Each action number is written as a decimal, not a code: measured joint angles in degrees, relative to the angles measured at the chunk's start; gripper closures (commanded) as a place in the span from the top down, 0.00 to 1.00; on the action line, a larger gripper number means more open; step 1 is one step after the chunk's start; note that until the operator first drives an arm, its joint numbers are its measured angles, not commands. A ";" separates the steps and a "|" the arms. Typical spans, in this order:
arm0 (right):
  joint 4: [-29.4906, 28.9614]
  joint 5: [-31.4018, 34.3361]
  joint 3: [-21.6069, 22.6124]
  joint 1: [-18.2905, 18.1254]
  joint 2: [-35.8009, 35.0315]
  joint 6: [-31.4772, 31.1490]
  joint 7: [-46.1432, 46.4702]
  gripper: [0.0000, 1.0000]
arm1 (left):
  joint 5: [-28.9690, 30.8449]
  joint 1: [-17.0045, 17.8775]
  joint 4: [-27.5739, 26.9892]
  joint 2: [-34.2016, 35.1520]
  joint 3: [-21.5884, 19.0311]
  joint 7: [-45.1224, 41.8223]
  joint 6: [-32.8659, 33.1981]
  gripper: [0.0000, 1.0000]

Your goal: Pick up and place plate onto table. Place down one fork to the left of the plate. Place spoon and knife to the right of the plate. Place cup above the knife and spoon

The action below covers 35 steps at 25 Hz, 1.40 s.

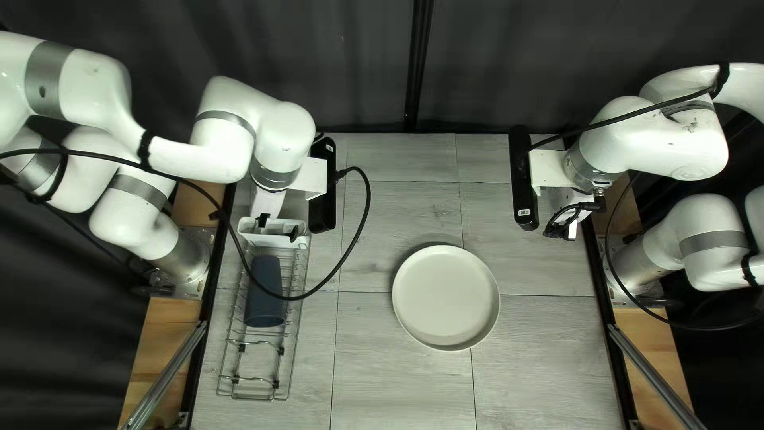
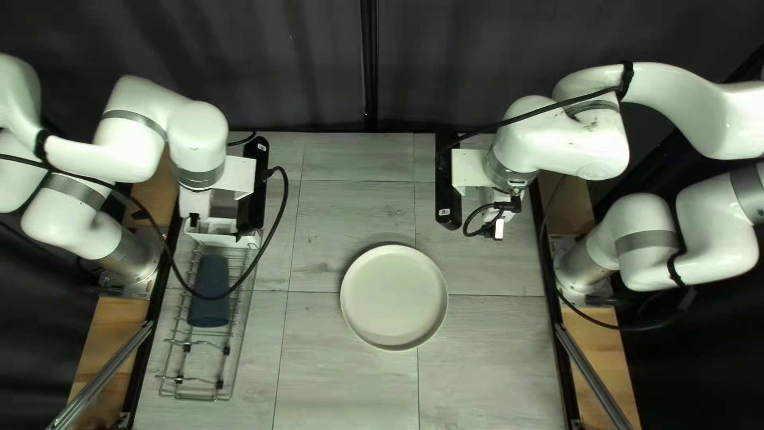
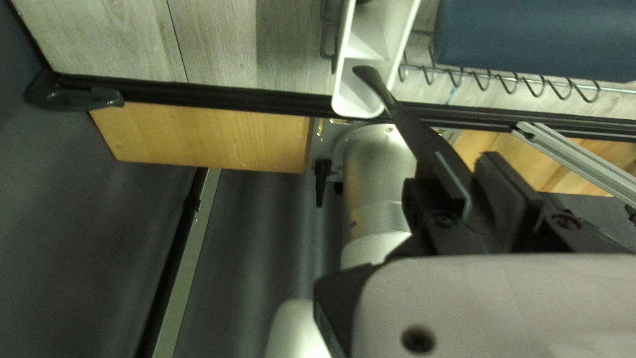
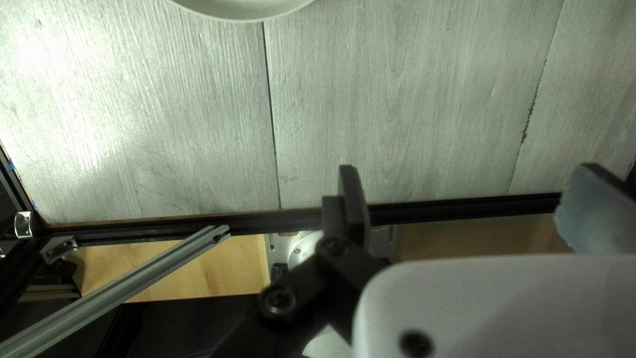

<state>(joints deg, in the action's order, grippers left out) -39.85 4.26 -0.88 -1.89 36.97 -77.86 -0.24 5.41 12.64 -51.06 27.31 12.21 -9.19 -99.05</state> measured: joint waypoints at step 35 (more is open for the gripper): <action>0.00 0.00 0.00 0.00 0.00 0.00 0.00 1.00 | 5.37 1.89 -13.12 -2.81 -5.62 -3.95 20.01 0.00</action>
<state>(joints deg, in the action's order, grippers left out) -39.85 4.26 -0.88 -1.89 36.97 -77.86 -0.24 10.78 14.53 -64.18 24.50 6.59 -13.14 -79.04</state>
